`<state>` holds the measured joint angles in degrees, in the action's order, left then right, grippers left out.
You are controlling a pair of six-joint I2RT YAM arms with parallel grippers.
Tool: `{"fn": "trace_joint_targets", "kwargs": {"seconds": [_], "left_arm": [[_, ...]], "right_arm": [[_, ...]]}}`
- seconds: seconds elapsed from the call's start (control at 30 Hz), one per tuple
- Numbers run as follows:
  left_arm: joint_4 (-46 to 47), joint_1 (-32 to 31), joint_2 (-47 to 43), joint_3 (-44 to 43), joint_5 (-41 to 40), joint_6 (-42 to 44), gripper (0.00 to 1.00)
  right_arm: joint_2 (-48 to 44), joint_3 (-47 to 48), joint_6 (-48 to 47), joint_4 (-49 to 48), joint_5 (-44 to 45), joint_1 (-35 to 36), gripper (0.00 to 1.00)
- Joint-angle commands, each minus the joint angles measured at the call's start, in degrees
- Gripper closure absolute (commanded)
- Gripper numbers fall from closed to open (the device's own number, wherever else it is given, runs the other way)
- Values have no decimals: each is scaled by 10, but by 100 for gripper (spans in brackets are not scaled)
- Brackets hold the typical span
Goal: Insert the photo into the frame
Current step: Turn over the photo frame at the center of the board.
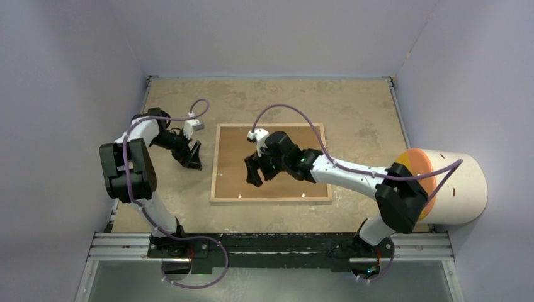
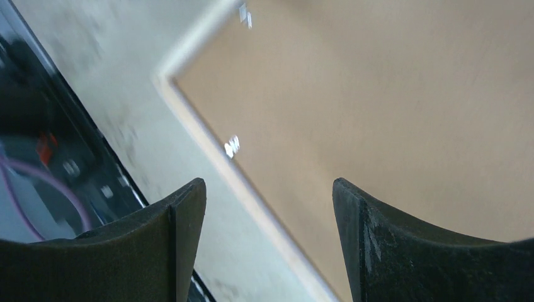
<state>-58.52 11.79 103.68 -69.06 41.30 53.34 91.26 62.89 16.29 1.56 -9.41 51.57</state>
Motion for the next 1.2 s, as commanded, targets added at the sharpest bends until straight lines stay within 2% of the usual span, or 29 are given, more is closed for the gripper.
{"fn": "trace_joint_targets", "kwargs": {"seconds": [0.0,0.2,0.43,0.67,1.17], "left_arm": [[22,11,-66,-24,-38,-27,12],[51,25,-127,-15,-84,-45,9],[78,28,-191,17,-110,-47,7],[80,28,-202,31,-86,-48,6],[95,28,-188,46,-5,-21,3]], "right_arm": [[-48,-72,-72,52,8,33,24],[-25,-82,-101,73,59,113,28],[7,-60,-125,81,120,148,31],[29,-43,-158,74,177,151,33],[62,-32,-186,107,156,163,39]]}}
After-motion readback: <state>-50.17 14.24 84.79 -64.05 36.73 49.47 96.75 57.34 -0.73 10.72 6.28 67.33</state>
